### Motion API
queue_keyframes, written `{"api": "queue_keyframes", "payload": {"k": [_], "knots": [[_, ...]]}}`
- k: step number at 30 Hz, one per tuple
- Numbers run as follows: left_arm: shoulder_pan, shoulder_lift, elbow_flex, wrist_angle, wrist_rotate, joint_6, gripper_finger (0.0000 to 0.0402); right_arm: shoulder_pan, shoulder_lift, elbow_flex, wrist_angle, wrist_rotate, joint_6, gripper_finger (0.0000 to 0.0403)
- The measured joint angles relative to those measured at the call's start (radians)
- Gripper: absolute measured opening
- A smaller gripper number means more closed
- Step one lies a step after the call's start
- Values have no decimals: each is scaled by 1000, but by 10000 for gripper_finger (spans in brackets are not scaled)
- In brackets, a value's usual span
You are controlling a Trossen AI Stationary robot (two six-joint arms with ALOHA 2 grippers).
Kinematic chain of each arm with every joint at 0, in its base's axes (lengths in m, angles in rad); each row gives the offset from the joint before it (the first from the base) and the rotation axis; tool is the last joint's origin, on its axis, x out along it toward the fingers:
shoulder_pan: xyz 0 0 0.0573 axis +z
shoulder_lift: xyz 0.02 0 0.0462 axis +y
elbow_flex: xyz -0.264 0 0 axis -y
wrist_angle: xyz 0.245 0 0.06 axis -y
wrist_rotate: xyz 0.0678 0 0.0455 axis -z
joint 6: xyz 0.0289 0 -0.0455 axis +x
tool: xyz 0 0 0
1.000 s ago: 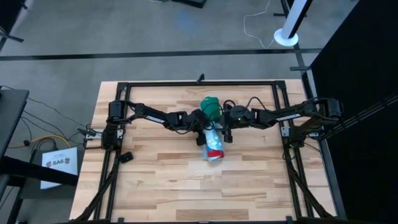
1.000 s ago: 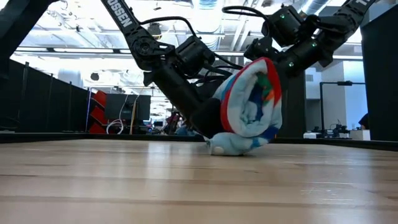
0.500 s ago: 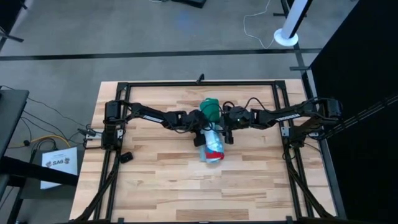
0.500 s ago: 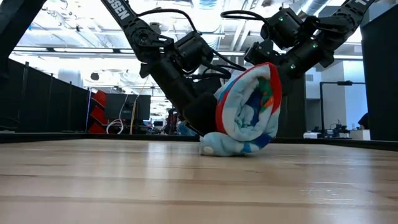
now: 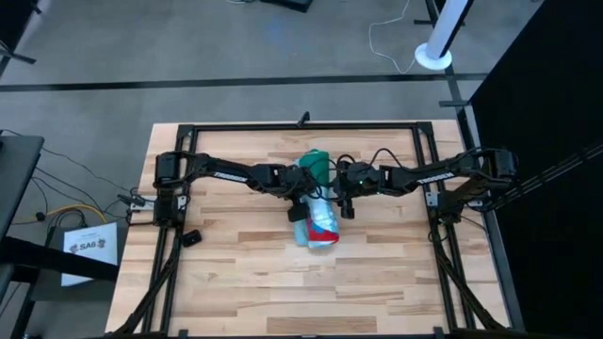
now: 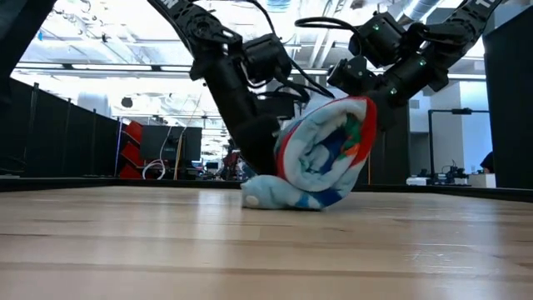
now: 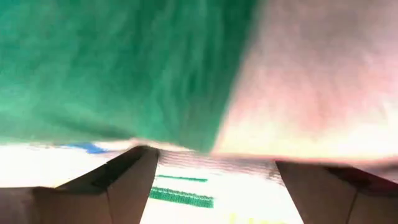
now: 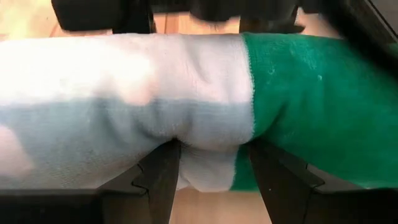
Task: Roll towel
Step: Roll the multicolor dinosaur print towel
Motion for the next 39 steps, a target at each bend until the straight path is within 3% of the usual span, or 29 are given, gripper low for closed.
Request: {"api": "queue_keyframes", "payload": {"k": [8, 13, 16, 22, 32, 39], "knots": [[-15, -112, 3, -121, -40, 0, 307, 0, 0, 0, 1, 1, 0, 185], [-26, -108, -52, -133, -76, -29, 307, 0, 0, 0, 6, 1, 0, 185], [-26, -96, -123, -86, -76, -62, 307, 0, 0, 0, 9, 1, 0, 185], [-26, -92, -235, 179, -63, -92, 307, 0, 0, 3, 41, 2, 0, 185], [-28, 10, -249, 450, -33, -105, 307, 4, -1, 55, 22, 1, -4, 185], [-24, 13, -251, 482, -27, -99, 307, 29, -1, 78, 22, 0, -22, 185]]}}
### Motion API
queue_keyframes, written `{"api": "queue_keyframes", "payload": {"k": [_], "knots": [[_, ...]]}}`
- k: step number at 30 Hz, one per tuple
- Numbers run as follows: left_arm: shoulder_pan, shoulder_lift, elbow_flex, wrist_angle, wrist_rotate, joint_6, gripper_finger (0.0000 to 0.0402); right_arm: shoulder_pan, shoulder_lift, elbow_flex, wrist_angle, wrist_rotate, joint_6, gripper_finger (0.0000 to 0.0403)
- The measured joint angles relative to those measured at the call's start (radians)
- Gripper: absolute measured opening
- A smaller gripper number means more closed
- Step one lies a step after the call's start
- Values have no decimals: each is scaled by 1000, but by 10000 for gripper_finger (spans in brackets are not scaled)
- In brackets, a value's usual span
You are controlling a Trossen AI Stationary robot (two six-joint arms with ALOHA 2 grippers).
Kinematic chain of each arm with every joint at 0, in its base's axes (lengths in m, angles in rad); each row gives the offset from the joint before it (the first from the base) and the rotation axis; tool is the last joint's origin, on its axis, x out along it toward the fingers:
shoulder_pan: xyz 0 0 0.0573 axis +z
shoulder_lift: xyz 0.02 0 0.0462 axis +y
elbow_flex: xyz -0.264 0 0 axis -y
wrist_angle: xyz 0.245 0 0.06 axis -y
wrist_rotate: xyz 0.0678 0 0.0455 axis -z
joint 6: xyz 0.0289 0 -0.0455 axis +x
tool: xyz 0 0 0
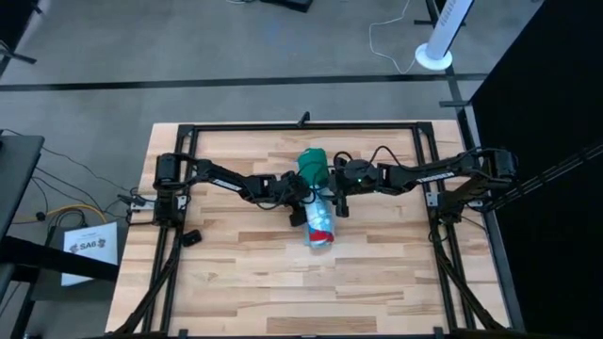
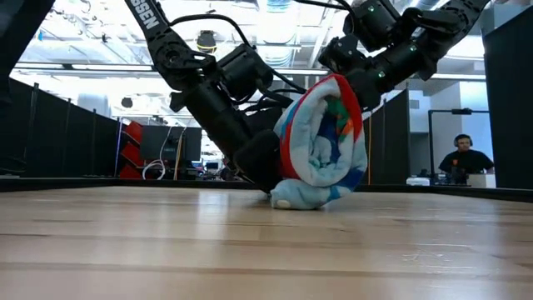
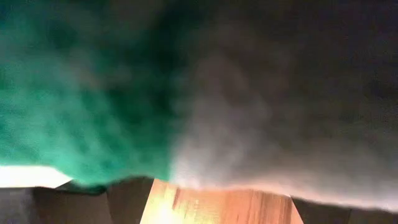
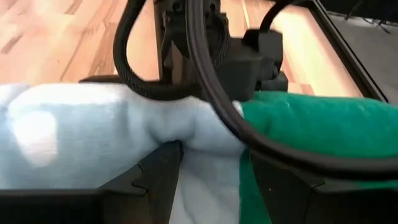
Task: Roll towel
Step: Roll the multicolor dinosaur print towel
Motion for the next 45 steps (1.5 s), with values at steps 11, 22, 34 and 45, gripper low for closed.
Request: {"api": "queue_keyframes", "payload": {"k": [11, 22, 34, 45], "knots": [[-4, 23, -3, 88, 0, -10, 307, 3, 0, 5, 45, -43, 28, 185], [-9, 86, 1, 272, 20, -12, 307, -25, 77, -19, 88, -91, 70, 185], [-14, -21, 1, 35, 35, -3, 307, -55, 180, -30, 90, -109, 59, 185], [14, -207, -3, -62, -1, 183, 307, -53, 180, -35, 86, -87, 41, 185]]}}
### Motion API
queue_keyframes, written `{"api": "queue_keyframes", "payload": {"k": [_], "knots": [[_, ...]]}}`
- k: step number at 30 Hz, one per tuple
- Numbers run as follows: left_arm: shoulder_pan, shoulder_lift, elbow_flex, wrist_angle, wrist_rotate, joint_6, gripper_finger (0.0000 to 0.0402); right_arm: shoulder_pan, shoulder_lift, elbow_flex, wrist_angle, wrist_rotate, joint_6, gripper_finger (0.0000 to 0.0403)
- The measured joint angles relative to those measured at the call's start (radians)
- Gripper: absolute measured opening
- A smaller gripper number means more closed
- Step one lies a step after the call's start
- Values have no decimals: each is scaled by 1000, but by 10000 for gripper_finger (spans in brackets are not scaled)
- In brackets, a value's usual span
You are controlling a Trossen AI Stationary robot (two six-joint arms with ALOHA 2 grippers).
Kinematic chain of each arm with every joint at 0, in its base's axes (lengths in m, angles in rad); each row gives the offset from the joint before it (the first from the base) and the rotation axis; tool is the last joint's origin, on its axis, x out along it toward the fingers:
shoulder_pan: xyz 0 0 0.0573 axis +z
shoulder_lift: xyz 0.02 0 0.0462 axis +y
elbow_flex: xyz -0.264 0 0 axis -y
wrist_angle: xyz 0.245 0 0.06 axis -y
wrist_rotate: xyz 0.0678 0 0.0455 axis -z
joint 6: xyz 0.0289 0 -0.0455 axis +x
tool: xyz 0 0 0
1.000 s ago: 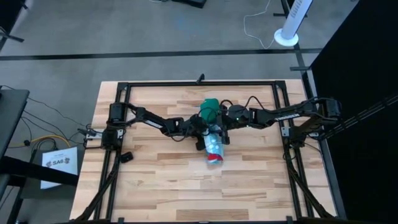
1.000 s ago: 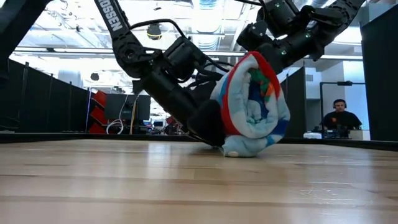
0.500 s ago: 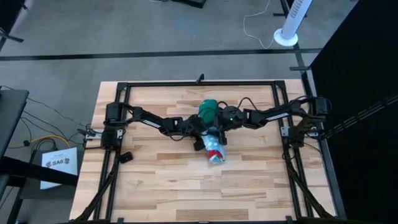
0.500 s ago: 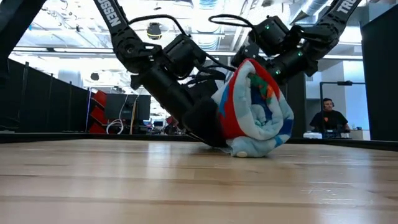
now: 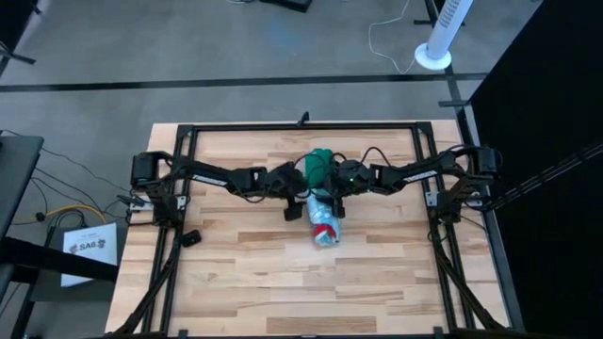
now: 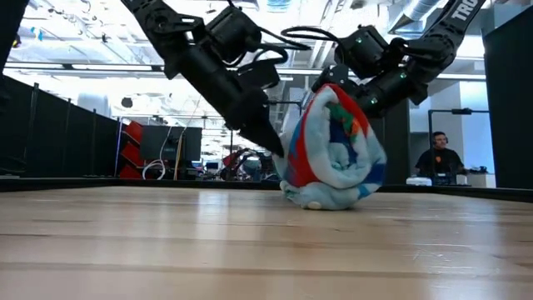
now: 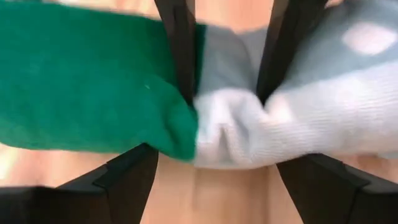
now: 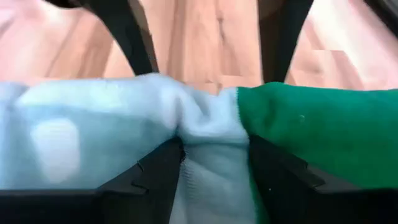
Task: Roll towel
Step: Roll the multicolor dinosaur print towel
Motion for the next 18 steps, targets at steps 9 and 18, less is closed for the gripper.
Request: {"api": "queue_keyframes", "payload": {"k": [9, 18], "knots": [[86, -81, 9, -4, -22, 142, 300, 9, 3, 0, 4, 11, 11, 185], [206, -78, 10, 262, 195, 234, 289, 18, 3, -1, 2, -4, 15, 185]]}}
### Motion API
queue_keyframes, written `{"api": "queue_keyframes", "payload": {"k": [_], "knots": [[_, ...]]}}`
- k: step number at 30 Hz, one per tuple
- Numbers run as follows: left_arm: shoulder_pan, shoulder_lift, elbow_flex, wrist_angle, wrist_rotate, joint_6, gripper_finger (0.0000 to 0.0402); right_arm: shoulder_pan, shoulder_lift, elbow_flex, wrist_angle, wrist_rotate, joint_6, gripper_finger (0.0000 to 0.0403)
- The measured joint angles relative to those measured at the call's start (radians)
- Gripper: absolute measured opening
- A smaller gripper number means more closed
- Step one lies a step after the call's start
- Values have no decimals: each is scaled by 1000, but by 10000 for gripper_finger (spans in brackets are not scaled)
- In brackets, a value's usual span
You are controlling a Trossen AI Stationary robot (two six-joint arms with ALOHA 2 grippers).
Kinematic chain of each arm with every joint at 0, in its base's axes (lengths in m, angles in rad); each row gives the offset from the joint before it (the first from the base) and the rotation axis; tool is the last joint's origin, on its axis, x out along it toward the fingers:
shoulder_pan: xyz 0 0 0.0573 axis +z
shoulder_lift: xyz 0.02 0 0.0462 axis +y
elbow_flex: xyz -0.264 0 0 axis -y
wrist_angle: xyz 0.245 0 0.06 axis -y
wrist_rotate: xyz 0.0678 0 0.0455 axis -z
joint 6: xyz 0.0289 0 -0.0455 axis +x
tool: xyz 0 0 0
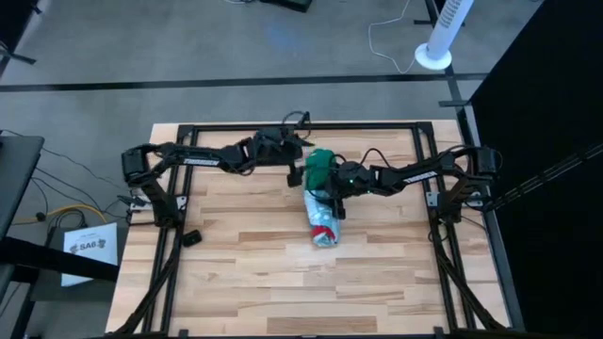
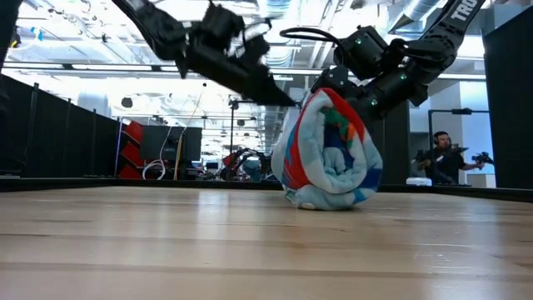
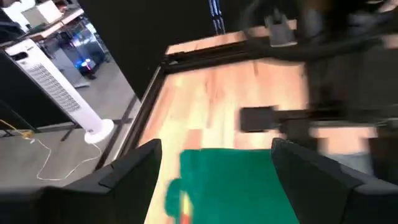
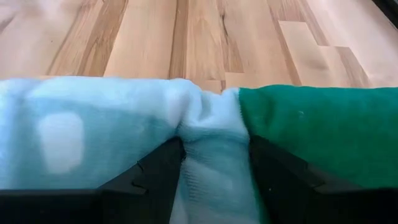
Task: Roll towel
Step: Roll the multicolor dinosaur print towel
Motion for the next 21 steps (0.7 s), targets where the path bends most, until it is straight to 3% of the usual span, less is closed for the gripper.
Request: {"api": "queue_keyframes", "payload": {"k": [5, 11, 14, 20, 21], "knots": [[24, 147, -4, 200, 107, 0, 289, 2, 1, -2, 13, -1, -5, 185], [30, 274, -1, 379, 104, -7, 262, 4, 1, -1, 13, -2, -2, 185], [42, 272, 12, 386, 107, -30, 207, 4, 1, -1, 14, -2, 3, 185], [39, 274, 15, 373, 140, -58, 29, 4, 1, -1, 18, -3, 17, 185], [37, 286, 16, 382, 144, -58, 15, 4, 1, -1, 18, -3, 19, 185]]}}
